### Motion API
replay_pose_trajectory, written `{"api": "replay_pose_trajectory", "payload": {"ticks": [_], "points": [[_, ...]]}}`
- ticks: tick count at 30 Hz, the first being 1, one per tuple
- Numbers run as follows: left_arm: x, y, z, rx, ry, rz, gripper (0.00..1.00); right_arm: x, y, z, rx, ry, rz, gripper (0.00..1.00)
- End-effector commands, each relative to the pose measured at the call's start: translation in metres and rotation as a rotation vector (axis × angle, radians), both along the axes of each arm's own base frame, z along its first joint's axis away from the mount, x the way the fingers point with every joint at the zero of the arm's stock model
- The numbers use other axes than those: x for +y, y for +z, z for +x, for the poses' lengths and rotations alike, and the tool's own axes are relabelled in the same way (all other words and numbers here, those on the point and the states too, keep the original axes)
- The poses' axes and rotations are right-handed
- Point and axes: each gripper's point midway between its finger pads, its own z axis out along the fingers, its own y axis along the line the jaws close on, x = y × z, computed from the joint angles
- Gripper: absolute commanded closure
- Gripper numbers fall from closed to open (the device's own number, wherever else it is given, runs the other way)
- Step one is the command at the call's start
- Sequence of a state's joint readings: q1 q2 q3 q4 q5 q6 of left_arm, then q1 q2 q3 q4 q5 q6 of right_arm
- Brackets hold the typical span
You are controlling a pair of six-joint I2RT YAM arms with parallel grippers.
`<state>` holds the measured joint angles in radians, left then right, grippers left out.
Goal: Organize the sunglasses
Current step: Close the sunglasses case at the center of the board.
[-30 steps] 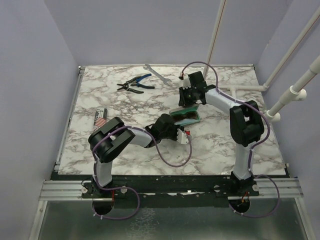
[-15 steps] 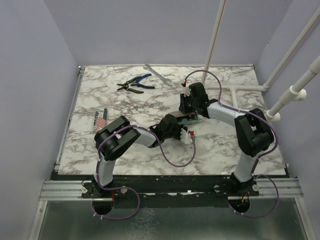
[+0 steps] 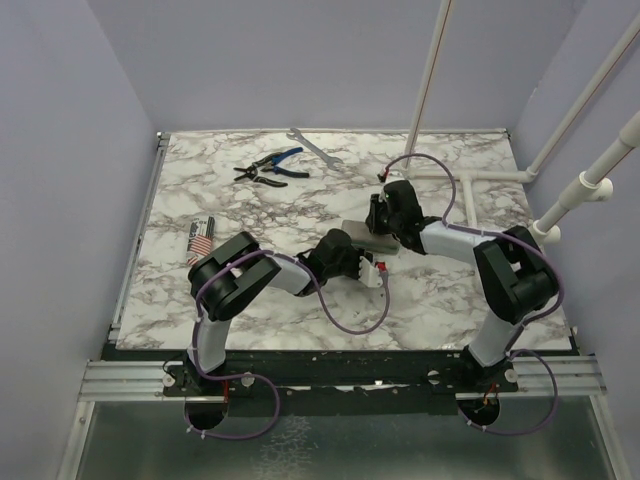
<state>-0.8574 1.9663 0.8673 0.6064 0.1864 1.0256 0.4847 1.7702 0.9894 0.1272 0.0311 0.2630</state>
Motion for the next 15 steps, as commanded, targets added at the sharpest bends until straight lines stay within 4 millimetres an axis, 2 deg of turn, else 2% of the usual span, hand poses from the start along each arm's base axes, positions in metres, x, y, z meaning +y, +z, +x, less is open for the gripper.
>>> {"api": "replay_pose_trajectory", "payload": {"ticks": [1, 3, 7, 10, 13, 15], "points": [[0.031, -0.012, 0.021, 0.009, 0.118, 0.05, 0.87, -0.02, -0.053, -0.056, 0.172, -0.045, -0.095, 0.72], [0.028, -0.01, 0.023, 0.018, 0.126, 0.033, 0.87, -0.03, -0.053, -0.057, 0.151, -0.102, -0.146, 0.69], [0.024, -0.005, 0.028, 0.024, 0.15, 0.004, 0.87, -0.044, -0.049, -0.061, 0.1, -0.178, -0.149, 0.69], [0.026, -0.006, 0.017, 0.014, 0.091, 0.023, 0.87, -0.034, -0.039, -0.057, 0.086, -0.12, -0.136, 0.66], [0.031, -0.007, 0.002, 0.022, 0.041, 0.031, 0.85, -0.018, -0.018, -0.039, 0.065, -0.028, -0.143, 0.62], [0.035, -0.005, -0.007, 0.032, 0.017, 0.036, 0.84, -0.015, -0.007, -0.028, 0.078, -0.002, -0.148, 0.61]]}}
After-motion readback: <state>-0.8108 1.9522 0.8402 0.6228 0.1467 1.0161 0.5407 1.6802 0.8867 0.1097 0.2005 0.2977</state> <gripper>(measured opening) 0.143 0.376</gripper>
